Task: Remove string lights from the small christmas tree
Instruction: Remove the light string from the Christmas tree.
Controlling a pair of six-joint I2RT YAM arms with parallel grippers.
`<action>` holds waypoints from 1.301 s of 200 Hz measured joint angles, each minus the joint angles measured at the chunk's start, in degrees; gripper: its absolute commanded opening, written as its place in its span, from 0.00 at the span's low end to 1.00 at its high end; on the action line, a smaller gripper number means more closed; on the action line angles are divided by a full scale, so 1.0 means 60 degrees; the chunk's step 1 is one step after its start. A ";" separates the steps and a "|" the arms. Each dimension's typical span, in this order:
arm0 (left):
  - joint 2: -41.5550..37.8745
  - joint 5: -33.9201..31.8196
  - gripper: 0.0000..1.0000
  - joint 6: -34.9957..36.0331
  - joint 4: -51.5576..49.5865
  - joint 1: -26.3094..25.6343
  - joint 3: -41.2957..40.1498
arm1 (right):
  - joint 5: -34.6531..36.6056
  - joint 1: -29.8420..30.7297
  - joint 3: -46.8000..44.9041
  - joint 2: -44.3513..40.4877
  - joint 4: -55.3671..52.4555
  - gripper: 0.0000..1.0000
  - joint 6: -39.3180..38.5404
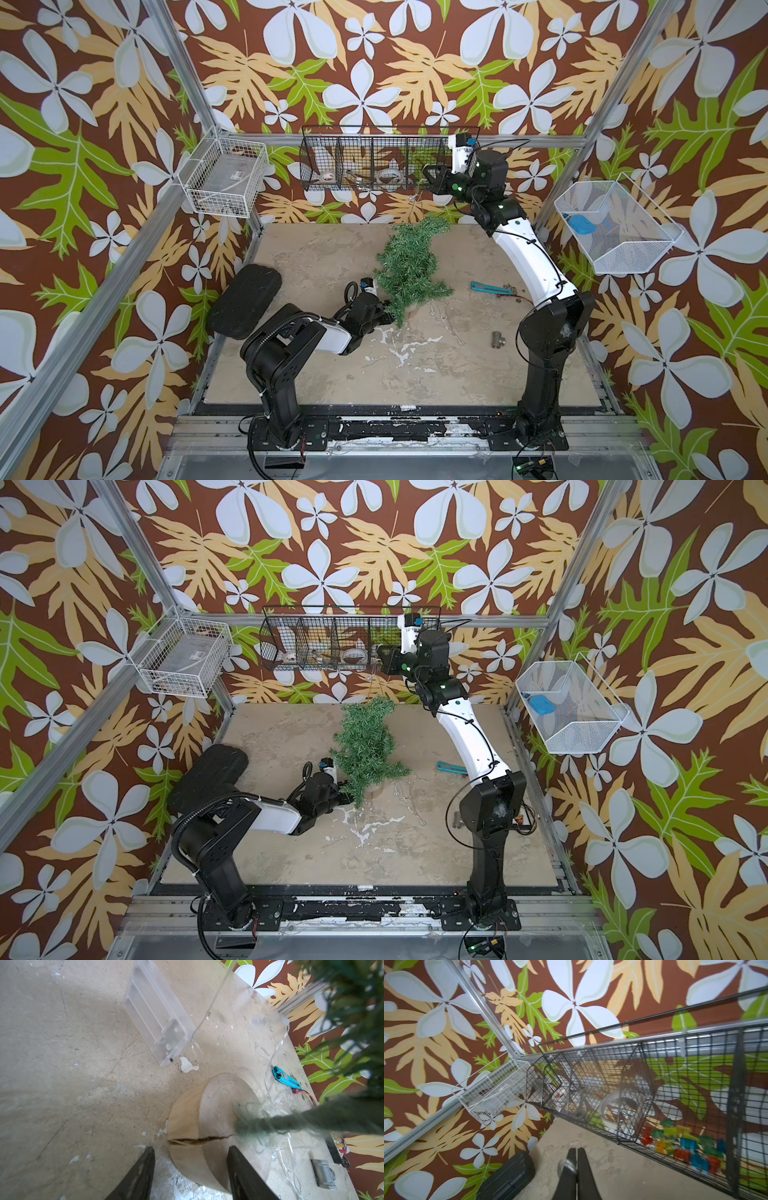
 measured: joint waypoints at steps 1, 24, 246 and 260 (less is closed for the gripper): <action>0.0004 0.0000 0.57 0.0000 0.0000 0.0000 0.0000 | -0.0004 0.0004 0.0011 -0.0004 0.0000 0.00 -0.0004; 0.0036 0.0015 0.57 0.0000 0.0051 0.0000 0.0011 | -0.0175 0.0157 0.0546 0.0051 -0.0022 0.00 -0.0146; 0.0277 0.0106 0.57 0.0033 0.0047 0.0000 0.0288 | 0.2823 -0.1803 -0.2098 -0.3457 -0.1453 0.00 -0.1253; 0.0226 0.0106 0.57 0.0036 -0.0098 -0.0004 0.0321 | 0.2707 -0.1800 -0.2597 -0.3803 -0.1519 0.00 -0.1359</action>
